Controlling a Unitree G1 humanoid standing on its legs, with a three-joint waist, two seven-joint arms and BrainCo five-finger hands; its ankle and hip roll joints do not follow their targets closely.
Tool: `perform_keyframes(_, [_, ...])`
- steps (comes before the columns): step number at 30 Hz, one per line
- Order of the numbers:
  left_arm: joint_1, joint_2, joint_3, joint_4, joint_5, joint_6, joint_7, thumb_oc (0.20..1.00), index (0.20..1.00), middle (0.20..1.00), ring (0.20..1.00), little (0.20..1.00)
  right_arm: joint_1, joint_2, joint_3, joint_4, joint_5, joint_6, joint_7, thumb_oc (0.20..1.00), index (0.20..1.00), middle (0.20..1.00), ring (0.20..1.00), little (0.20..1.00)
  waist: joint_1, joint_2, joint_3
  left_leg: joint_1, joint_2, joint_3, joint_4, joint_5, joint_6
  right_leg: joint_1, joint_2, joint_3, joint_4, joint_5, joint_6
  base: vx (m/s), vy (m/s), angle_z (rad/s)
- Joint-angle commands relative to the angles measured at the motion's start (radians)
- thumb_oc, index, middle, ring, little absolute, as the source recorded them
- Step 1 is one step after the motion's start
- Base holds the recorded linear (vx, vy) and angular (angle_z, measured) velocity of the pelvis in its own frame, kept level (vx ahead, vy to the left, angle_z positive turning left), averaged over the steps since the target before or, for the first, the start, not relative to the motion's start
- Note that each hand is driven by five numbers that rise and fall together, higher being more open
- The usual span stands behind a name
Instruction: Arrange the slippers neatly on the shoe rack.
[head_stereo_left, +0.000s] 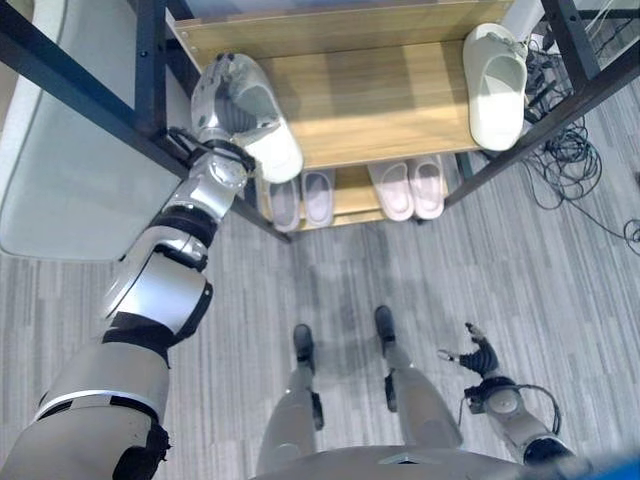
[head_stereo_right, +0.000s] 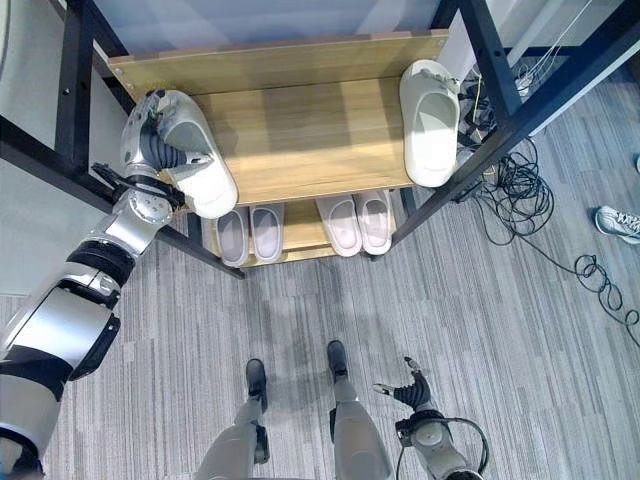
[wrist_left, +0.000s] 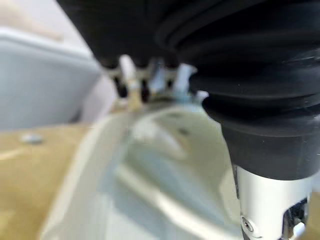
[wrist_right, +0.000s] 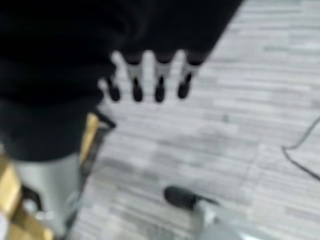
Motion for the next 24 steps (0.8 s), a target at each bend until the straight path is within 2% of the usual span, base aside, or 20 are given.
perform_keyframes(1, [-0.106, 0.039, 0.033, 0.103, -0.048, 0.006, 0.011, 0.2, 0.2, 0.2, 0.2, 0.2, -0.018, -0.012, -0.014, 0.017, -0.008, -0.021, -0.026, 1.0, 1.0, 1.0, 1.0, 1.0, 0.032, -0.024, -0.018, 0.005, -0.005, -0.031, 0.005, -0.055, -0.024, -0.006, -0.054, -0.031, 0.004, -0.021, 0.081, 0.0, 0.0, 0.0])
perform_keyframes(8, [-0.066, 0.019, 0.072, 0.211, -0.061, 0.038, -0.019, 0.2, 0.2, 0.2, 0.2, 0.2, -0.06, -0.006, 0.008, 0.054, -0.012, -0.009, -0.039, 1.0, 1.0, 1.0, 1.0, 1.0, 0.027, -0.031, -0.027, -0.001, -0.001, -0.021, 0.005, -0.056, -0.025, -0.018, -0.055, -0.027, 0.004, -0.018, 0.08, 0.01, 0.004, -0.05])
perform_keyframes(16, [-0.074, -0.041, 0.049, 0.132, -0.035, 0.018, 0.006, 0.2, 0.2, 0.2, 0.2, 0.2, -0.048, -0.014, 0.01, 0.052, -0.016, -0.012, -0.034, 1.0, 1.0, 1.0, 1.0, 1.0, 0.024, -0.028, -0.027, 0.002, -0.004, -0.019, 0.005, -0.06, -0.021, -0.016, -0.057, -0.029, 0.004, -0.02, 0.077, 0.01, 0.002, -0.03])
perform_keyframes(18, [-0.118, -0.095, 0.017, 0.058, -0.007, 0.013, 0.051, 0.2, 0.2, 0.2, 0.2, 0.2, -0.05, -0.024, 0.006, 0.043, -0.012, -0.016, -0.031, 1.0, 1.0, 1.0, 1.0, 1.0, 0.022, -0.026, -0.022, 0.008, -0.004, -0.022, 0.005, -0.062, -0.022, -0.008, -0.055, -0.03, 0.004, -0.023, 0.075, 0.0, -0.041, 0.06])
perform_keyframes(21, [-0.126, -0.144, -0.011, -0.019, 0.026, 0.0, 0.065, 0.2, 0.2, 0.2, 0.2, 0.2, -0.047, -0.03, 0.004, 0.032, -0.013, -0.018, -0.028, 1.0, 1.0, 1.0, 1.0, 1.0, 0.02, -0.022, -0.015, 0.012, -0.006, -0.02, 0.005, -0.064, -0.022, -0.004, -0.055, -0.029, 0.004, -0.025, 0.074, 0.0, -0.03, 0.08])
perform_keyframes(23, [-0.125, -0.144, -0.011, -0.019, 0.027, 0.001, 0.066, 0.2, 0.2, 0.2, 0.2, 0.2, -0.047, -0.03, 0.004, 0.032, -0.013, -0.018, -0.028, 1.0, 1.0, 1.0, 1.0, 1.0, 0.02, -0.022, -0.014, 0.013, -0.006, -0.02, 0.005, -0.064, -0.022, -0.003, -0.055, -0.029, 0.004, -0.025, 0.074, 0.01, -0.018, -0.02])
perform_keyframes(24, [-0.134, -0.212, -0.022, -0.073, 0.031, -0.007, 0.069, 0.2, 0.2, 0.2, 0.2, 0.2, -0.049, -0.032, -0.001, 0.03, -0.01, -0.013, -0.026, 1.0, 1.0, 1.0, 1.0, 1.0, 0.019, -0.018, -0.006, 0.013, -0.006, -0.017, 0.005, -0.065, -0.022, -0.003, -0.055, -0.026, 0.004, -0.024, 0.074, 0.03, -0.055, -0.06])
